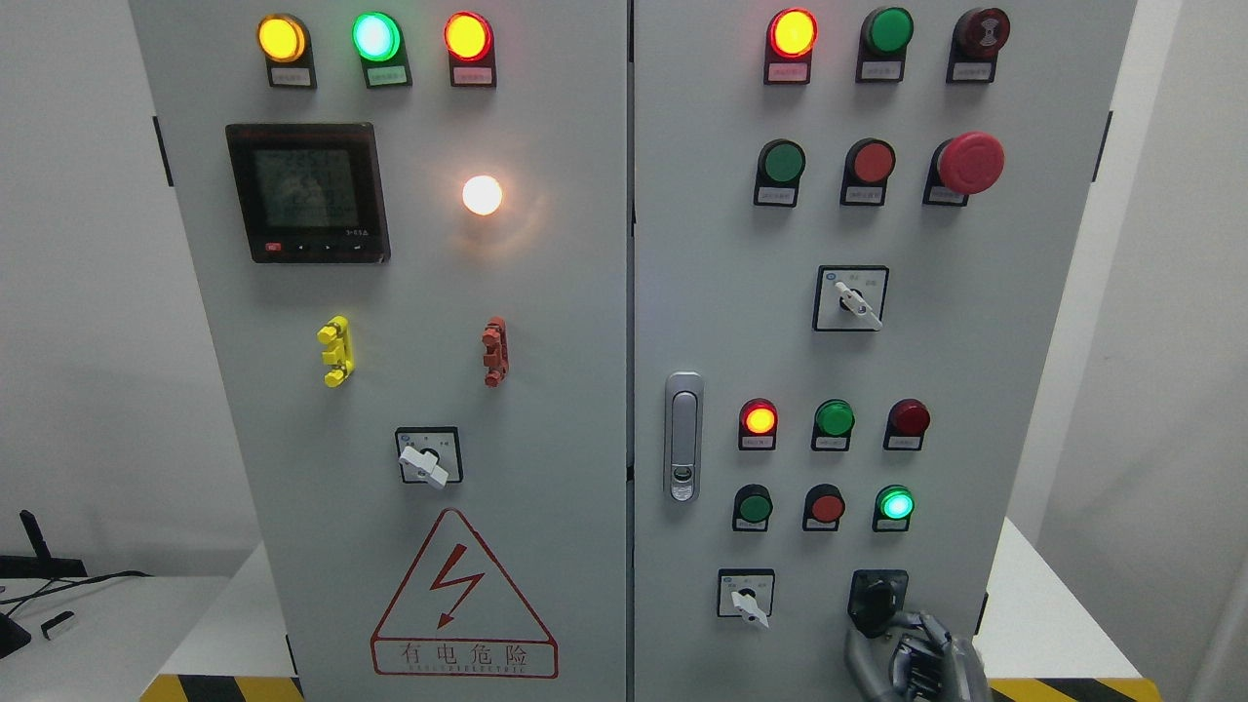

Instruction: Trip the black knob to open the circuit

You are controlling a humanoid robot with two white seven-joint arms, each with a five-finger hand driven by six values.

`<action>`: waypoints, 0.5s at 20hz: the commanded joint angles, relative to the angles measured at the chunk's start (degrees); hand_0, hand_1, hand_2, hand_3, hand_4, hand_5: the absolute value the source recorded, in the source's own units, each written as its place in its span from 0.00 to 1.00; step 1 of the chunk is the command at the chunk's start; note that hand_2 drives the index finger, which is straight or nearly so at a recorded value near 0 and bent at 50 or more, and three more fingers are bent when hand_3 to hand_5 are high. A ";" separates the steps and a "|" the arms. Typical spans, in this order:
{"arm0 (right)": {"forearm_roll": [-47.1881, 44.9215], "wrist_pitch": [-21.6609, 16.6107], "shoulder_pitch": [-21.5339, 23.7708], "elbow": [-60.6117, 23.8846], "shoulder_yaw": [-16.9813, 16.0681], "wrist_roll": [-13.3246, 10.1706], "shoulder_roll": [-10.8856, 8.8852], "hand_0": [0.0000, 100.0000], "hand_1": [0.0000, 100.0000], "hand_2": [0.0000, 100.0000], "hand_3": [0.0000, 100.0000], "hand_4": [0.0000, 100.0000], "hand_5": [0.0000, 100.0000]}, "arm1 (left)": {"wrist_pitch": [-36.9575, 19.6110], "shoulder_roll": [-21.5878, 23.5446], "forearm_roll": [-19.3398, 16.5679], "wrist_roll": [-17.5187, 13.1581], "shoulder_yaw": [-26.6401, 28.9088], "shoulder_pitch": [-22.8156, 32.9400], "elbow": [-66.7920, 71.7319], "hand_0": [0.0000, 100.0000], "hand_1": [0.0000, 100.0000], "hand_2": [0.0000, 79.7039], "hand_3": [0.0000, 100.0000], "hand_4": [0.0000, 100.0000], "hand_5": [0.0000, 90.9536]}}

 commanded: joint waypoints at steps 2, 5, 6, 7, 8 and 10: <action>0.08 0.07 0.03 0.15 -2.03 -0.04 -0.04 0.39 0.73 0.49 0.99 1.00 1.00 | -0.04 -0.03 0.26 0.03 0.00 0.00 0.00 0.12 0.39 0.00 0.00 0.00 0.00; 0.08 0.07 0.03 0.24 -2.12 -0.04 -0.04 0.39 0.73 0.49 0.99 1.00 1.00 | -0.04 -0.03 0.26 0.03 0.00 0.00 0.00 0.12 0.39 0.00 0.00 0.00 0.00; 0.08 0.07 0.03 0.24 -2.21 -0.04 -0.04 0.39 0.73 0.49 1.00 1.00 1.00 | -0.04 0.06 0.26 0.03 0.00 0.00 0.00 0.12 0.39 0.00 0.00 0.00 0.00; 0.08 0.07 0.03 0.24 -2.21 -0.04 -0.04 0.39 0.73 0.49 1.00 1.00 1.00 | -0.04 0.06 0.26 0.03 0.00 0.00 0.00 0.12 0.39 0.00 0.00 0.00 0.00; 0.08 0.07 0.03 0.24 -2.21 -0.04 -0.04 0.39 0.73 0.49 1.00 1.00 1.00 | -0.04 0.06 0.26 0.03 0.00 0.00 0.00 0.12 0.39 0.00 0.00 0.00 0.00; 0.08 0.07 0.03 0.24 -2.21 -0.04 -0.04 0.39 0.73 0.49 1.00 1.00 1.00 | -0.04 -0.03 0.26 0.03 0.00 0.00 0.00 0.12 0.39 0.00 0.00 0.00 0.00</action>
